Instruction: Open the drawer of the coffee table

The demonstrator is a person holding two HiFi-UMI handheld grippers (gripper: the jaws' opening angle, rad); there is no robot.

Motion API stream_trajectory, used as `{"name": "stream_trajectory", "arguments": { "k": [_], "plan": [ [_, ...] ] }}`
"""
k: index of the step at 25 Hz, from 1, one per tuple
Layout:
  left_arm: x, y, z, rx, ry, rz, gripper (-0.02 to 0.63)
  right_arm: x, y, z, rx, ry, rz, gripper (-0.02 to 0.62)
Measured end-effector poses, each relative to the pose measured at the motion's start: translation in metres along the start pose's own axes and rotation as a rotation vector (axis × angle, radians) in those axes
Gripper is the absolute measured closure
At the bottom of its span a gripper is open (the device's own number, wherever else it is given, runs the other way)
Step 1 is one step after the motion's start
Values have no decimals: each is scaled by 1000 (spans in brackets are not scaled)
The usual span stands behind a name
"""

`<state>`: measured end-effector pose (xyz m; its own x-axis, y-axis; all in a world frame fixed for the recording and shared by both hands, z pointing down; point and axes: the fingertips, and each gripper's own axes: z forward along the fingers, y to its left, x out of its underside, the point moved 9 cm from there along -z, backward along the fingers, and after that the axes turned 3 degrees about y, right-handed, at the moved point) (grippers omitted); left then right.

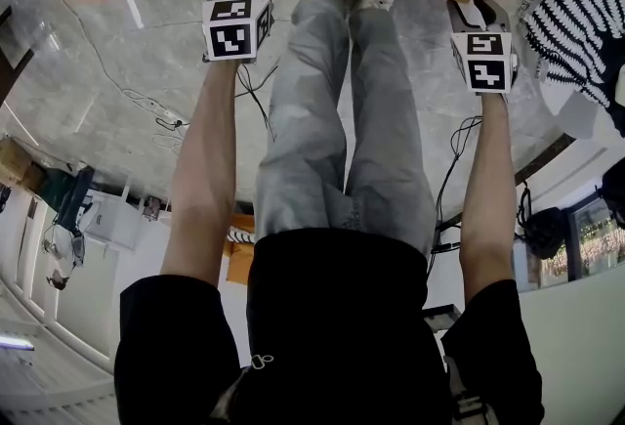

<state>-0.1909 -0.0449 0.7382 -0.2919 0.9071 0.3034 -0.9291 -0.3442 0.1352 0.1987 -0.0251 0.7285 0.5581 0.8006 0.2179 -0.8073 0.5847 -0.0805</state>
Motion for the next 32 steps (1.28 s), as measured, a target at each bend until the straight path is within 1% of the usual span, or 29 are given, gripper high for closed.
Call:
{"name": "stream_trajectory", "arguments": {
  "k": [9, 13, 25, 32],
  "plan": [
    [23, -5, -10, 5, 51, 11, 436, 17, 17, -4, -28, 53, -25, 443],
    [35, -8, -16, 8, 86, 21, 449, 25, 27, -6, -40, 79, -27, 443],
    [82, -18, -36, 15, 200, 30, 461, 59, 67, -15, -113, 162, -63, 448],
    [98, -24, -39, 11, 245, 13, 464, 73, 78, -16, -140, 199, -64, 449]
  ]
}}
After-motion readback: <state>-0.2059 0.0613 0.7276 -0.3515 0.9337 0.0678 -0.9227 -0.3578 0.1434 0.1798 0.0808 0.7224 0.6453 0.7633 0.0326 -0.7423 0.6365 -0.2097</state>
